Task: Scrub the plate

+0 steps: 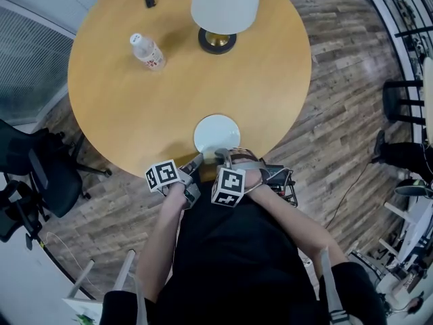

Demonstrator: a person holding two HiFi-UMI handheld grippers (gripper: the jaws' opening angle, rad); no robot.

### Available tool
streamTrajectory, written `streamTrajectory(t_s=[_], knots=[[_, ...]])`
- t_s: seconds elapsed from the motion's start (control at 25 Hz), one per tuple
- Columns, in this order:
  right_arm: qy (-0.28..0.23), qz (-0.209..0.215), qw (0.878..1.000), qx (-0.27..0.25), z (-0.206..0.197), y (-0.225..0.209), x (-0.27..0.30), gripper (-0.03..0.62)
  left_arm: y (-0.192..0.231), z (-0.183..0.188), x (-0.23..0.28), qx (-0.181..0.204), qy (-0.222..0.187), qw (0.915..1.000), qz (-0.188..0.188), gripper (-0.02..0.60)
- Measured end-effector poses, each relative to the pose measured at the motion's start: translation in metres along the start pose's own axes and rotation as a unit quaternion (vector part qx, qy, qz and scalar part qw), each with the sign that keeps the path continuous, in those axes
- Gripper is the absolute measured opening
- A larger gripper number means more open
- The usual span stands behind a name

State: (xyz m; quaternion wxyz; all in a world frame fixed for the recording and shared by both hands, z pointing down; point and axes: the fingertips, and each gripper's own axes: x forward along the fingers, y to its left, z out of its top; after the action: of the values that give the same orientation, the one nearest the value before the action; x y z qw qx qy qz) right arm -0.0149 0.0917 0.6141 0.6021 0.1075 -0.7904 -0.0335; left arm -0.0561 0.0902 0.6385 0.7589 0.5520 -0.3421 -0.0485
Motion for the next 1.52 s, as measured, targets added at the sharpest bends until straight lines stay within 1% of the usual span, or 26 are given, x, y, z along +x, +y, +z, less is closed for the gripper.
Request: streamTrajectory(t_s=[0.08, 0.16, 0.2, 0.24, 0.36, 0.48, 0.56, 0.64, 0.72, 0.8, 0.84, 0.92, 1.0, 1.04, 1.08, 1.12, 1.16, 1.2, 1.24, 1.32, 1.36, 1.4, 1.44, 1.48, 1.52], knots=[[0.005, -0.003, 1.000, -0.004, 0.001, -0.003, 0.004, 0.029, 0.000, 0.000, -0.001, -0.001, -0.001, 1.0000, 0.000, 0.014], [0.011, -0.006, 1.000, 0.003, -0.006, -0.010, 0.008, 0.029, 0.000, -0.001, 0.000, 0.002, 0.002, 1.0000, 0.001, 0.014], [0.015, -0.014, 1.000, 0.009, -0.010, -0.019, 0.010, 0.029, 0.000, -0.001, 0.001, 0.005, 0.004, 1.0000, 0.001, 0.014], [0.020, -0.029, 0.999, 0.015, -0.013, -0.033, 0.011, 0.029, 0.000, -0.001, 0.002, 0.007, 0.006, 1.0000, 0.002, 0.014], [0.027, -0.092, 0.995, 0.025, -0.021, -0.086, 0.011, 0.029, 0.000, -0.001, 0.002, 0.008, 0.008, 0.9999, 0.000, 0.014], [0.026, -0.153, 0.988, 0.007, -0.023, -0.128, 0.010, 0.029, 0.000, -0.003, 0.001, 0.009, 0.007, 0.9999, -0.001, 0.014], [0.028, -0.172, 0.985, -0.012, -0.020, -0.141, 0.009, 0.029, 0.000, -0.003, 0.001, 0.009, 0.006, 0.9999, -0.002, 0.014], [0.026, -0.176, 0.983, -0.044, -0.011, -0.135, 0.007, 0.029, 0.001, -0.003, 0.001, 0.004, 0.004, 1.0000, -0.005, 0.014], [0.014, -0.186, 0.977, -0.100, 0.003, -0.116, 0.005, 0.029, 0.001, -0.002, -0.001, 0.000, 0.003, 1.0000, -0.007, 0.014], [-0.007, -0.184, 0.971, -0.155, 0.018, -0.089, 0.006, 0.029, 0.001, 0.000, 0.000, -0.003, 0.001, 1.0000, -0.009, 0.014], [-0.019, -0.180, 0.968, -0.173, 0.024, -0.073, 0.006, 0.029, 0.000, 0.001, 0.000, -0.004, 0.000, 0.9999, -0.010, 0.014], [-0.039, -0.172, 0.968, -0.178, 0.032, -0.048, 0.004, 0.029, -0.001, 0.002, 0.002, -0.004, -0.002, 0.9999, -0.010, 0.014], [-0.035, -0.146, 0.977, -0.153, 0.028, -0.031, 0.000, 0.029, -0.002, 0.002, 0.003, -0.003, -0.005, 0.9999, -0.010, 0.014], [-0.030, -0.116, 0.984, -0.130, 0.023, -0.022, -0.002, 0.029, -0.002, 0.002, 0.002, -0.003, -0.007, 0.9999, -0.009, 0.014], [-0.031, -0.075, 0.992, -0.099, 0.019, -0.013, -0.003, 0.029, -0.002, 0.003, 0.001, -0.004, -0.010, 0.9999, -0.009, 0.014], [-0.040, -0.031, 0.997, -0.062, 0.018, -0.005, -0.006, 0.029, -0.002, 0.005, 0.000, -0.006, -0.014, 0.9998, -0.010, 0.014], [-0.054, 0.008, 0.998, -0.024, 0.019, 0.001, -0.010, 0.029, -0.001, 0.007, -0.001, -0.009, -0.017, 0.9997, -0.012, 0.012], [-0.066, 0.033, 0.997, 0.008, 0.021, 0.002, -0.015, 0.029, -0.001, 0.008, -0.001, -0.011, -0.019, 0.9997, -0.014, 0.012], [-0.074, 0.039, 0.996, 0.031, 0.021, -0.001, -0.018, 0.029, -0.001, 0.008, -0.002, -0.013, -0.019, 0.9996, -0.014, 0.012], [-0.085, 0.010, 0.994, 0.067, 0.015, -0.017, -0.026, 0.029, -0.002, 0.008, 0.001, -0.011, -0.017, 0.9997, -0.012, 0.012], [-0.092, -0.009, 0.991, 0.101, 0.008, -0.030, -0.031, 0.029, -0.004, 0.008, 0.003, -0.013, -0.016, 0.9997, -0.011, 0.014], [-0.100, -0.026, 0.983, 0.151, -0.002, -0.043, -0.039, 0.029, -0.005, 0.010, 0.007, -0.017, -0.015, 0.9997, -0.011, 0.014], [-0.108, -0.037, 0.971, 0.211, -0.014, -0.056, -0.047, 0.029, -0.007, 0.012, 0.011, -0.023, -0.014, 0.9996, -0.011, 0.012], [-0.118, -0.043, 0.953, 0.275, -0.029, -0.066, -0.057, 0.029, -0.010, 0.014, 0.016, -0.028, -0.012, 0.9995, -0.010, 0.012], [-0.128, -0.046, 0.933, 0.334, -0.045, -0.073, -0.067, 0.029, -0.013, 0.017, 0.024, -0.031, -0.011, 0.9994, -0.009, 0.013]])
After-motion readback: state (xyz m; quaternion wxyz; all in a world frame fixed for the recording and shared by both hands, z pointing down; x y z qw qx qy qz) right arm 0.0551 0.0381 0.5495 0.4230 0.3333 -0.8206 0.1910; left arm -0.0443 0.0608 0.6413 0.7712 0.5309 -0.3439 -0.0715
